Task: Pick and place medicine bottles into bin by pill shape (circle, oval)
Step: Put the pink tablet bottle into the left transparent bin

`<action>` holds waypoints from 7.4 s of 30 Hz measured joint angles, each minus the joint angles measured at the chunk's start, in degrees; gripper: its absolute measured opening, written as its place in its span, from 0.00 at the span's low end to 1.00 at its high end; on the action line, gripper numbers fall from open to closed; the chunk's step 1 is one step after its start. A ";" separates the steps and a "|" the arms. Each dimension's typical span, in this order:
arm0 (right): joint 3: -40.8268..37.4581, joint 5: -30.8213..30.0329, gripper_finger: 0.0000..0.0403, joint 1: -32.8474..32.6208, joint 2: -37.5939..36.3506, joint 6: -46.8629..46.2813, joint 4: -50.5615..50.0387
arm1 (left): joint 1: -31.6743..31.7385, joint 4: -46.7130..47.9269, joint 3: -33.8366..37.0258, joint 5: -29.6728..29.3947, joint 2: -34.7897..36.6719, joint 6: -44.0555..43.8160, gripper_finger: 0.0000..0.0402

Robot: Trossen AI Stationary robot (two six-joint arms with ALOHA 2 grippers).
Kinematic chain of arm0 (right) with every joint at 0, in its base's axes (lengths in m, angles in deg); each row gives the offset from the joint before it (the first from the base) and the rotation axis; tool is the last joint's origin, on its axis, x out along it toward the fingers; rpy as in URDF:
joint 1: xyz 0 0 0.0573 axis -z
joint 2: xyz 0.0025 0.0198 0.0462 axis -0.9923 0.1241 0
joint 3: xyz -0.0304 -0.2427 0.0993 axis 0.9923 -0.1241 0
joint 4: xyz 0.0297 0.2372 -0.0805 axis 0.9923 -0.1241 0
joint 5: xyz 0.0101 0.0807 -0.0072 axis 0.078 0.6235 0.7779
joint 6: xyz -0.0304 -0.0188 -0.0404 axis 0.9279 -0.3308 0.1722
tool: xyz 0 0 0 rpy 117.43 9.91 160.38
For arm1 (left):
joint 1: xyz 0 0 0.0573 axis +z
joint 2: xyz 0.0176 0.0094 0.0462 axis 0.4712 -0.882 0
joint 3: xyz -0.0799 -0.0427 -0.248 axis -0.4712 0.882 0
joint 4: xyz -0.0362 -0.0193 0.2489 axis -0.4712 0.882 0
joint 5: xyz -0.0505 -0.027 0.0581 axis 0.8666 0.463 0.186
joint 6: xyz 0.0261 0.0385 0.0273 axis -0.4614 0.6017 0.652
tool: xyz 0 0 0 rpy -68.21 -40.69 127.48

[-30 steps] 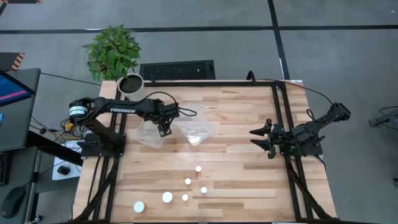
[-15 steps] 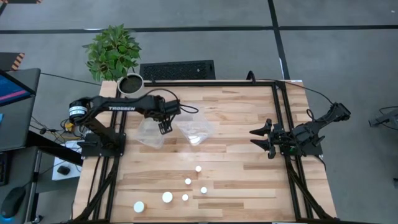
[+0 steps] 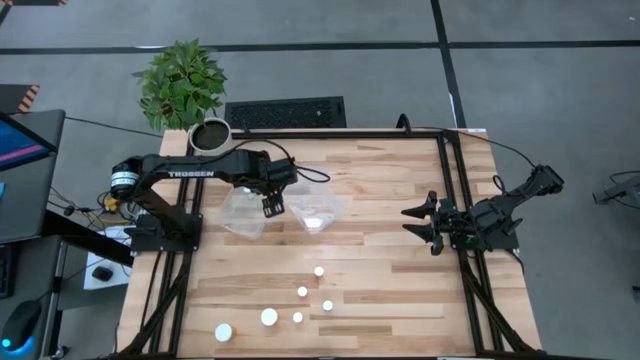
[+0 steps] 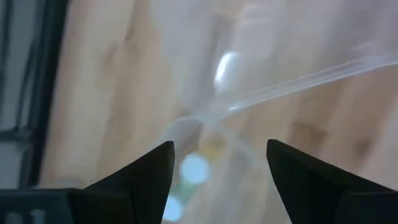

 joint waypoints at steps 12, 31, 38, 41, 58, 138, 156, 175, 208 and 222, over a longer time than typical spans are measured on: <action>0.00 0.00 0.56 0.01 0.00 0.00 0.06 | -14.40 -13.91 -1.71 6.77 -0.24 -0.80 0.62; 0.00 0.02 0.56 0.02 0.02 0.00 0.01 | -30.15 -30.35 -1.74 0.47 -1.19 -11.03 0.62; 0.00 0.02 0.56 -0.02 0.35 0.02 -0.04 | -33.56 -29.22 -1.73 0.78 -4.74 -15.88 0.62; 0.00 0.04 0.56 -0.10 0.65 0.04 -0.03 | -34.58 -27.06 -1.62 0.74 -5.48 -16.91 0.62; 0.00 0.00 0.56 -0.07 4.91 -0.07 0.06 | -35.55 -26.76 -1.73 3.40 -13.63 -18.45 0.62; 0.00 1.38 0.56 -0.05 4.90 -1.44 -0.03 | -35.42 -31.06 0.92 11.88 -17.90 -17.68 0.42; 0.00 1.36 0.56 -0.04 4.90 -1.49 -0.03 | -35.18 -26.75 -2.14 12.41 -17.86 -18.16 0.25; 0.00 1.36 0.56 -0.06 4.90 -1.46 -0.03 | -35.16 10.95 -23.56 -5.63 -14.96 -20.51 0.29; 0.00 1.31 0.56 -0.02 4.92 -0.77 -0.03 | -27.20 7.69 12.19 -24.53 36.67 -59.39 0.30; 0.00 1.31 0.56 -0.02 4.92 0.15 -0.03 | -20.49 4.97 27.49 -16.82 38.36 -62.95 0.30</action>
